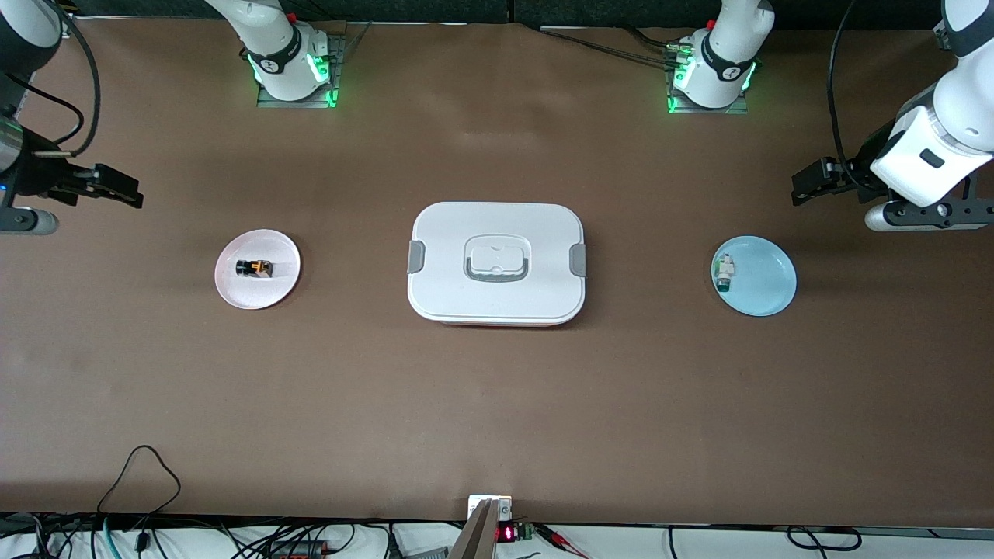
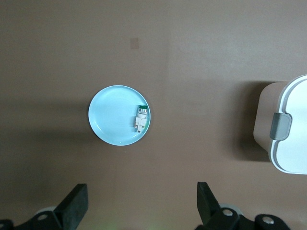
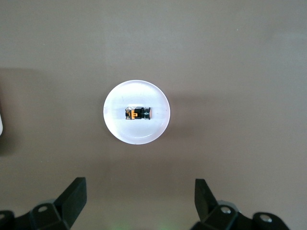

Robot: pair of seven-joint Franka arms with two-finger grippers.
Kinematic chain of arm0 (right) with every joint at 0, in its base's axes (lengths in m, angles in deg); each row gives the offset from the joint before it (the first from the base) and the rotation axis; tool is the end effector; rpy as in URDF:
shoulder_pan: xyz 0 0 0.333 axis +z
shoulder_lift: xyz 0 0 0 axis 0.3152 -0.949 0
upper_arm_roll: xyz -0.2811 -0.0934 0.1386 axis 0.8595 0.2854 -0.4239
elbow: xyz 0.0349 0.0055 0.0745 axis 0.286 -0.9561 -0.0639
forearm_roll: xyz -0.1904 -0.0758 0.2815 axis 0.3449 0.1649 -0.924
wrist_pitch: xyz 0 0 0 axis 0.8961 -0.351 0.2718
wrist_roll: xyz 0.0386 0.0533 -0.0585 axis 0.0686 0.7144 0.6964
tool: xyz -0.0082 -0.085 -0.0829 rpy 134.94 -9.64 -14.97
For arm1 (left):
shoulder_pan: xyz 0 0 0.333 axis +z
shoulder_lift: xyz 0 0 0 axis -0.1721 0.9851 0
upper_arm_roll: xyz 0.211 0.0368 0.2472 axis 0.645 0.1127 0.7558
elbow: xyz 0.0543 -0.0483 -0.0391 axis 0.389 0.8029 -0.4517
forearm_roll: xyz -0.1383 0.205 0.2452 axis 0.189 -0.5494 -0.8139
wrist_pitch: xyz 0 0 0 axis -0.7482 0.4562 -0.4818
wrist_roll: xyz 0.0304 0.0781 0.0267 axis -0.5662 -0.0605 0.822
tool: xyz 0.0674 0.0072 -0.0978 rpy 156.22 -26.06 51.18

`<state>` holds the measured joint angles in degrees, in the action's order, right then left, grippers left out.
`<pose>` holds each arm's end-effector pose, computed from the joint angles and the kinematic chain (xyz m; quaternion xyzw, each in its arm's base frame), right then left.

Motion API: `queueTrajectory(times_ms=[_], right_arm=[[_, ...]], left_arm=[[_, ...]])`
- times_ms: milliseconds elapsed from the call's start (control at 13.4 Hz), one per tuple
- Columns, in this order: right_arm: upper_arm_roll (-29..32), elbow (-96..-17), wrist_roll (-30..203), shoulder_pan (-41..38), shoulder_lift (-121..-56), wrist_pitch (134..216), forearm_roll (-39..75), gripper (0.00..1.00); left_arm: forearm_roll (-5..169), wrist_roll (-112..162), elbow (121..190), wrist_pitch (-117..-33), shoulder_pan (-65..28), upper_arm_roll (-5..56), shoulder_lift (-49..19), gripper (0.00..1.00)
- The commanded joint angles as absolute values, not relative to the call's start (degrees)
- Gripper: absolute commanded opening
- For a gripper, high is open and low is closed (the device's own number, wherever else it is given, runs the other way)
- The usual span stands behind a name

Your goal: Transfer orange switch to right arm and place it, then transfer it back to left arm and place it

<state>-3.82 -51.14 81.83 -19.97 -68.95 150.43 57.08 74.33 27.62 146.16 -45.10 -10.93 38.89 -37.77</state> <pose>0.5234 -0.0210 0.5598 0.9978 -0.0094 -0.0638 0.0175 0.5150 -0.0535 0.5924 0.9981 0.0313 -0.0527 0.0073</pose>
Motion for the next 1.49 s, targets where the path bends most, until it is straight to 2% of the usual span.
queueTrajectory(times_ms=[0, 596, 745, 1118, 1416], right_arm=[[-3.7, -50.2, 81.6, -20.1, -71.4, 149.6, 56.1, 1.0], [-3.7, -50.2, 82.2, -20.0, -73.6, 151.2, 56.0, 1.0], [-3.8, -50.3, 81.0, -17.9, -74.2, 151.6, 56.6, 1.0], [-3.7, -50.3, 79.8, -17.8, -78.4, 154.6, 56.9, 1.0], [-3.5, -56.7, 79.9, -18.6, -79.2, 162.1, 57.1, 1.0]], left_arm=[[75.3, 26.1, 146.3, -45.0, -10.5, 39.0, -38.4, 1.0], [75.3, 26.0, 146.3, -44.9, -10.5, 39.0, -38.4, 1.0], [75.3, 26.0, 146.3, -45.0, -10.5, 39.0, -38.4, 1.0], [75.3, 26.0, 146.3, -45.0, -10.5, 39.0, -38.4, 1.0], [75.3, 26.0, 146.3, -44.9, -10.5, 39.0, -38.4, 1.0]])
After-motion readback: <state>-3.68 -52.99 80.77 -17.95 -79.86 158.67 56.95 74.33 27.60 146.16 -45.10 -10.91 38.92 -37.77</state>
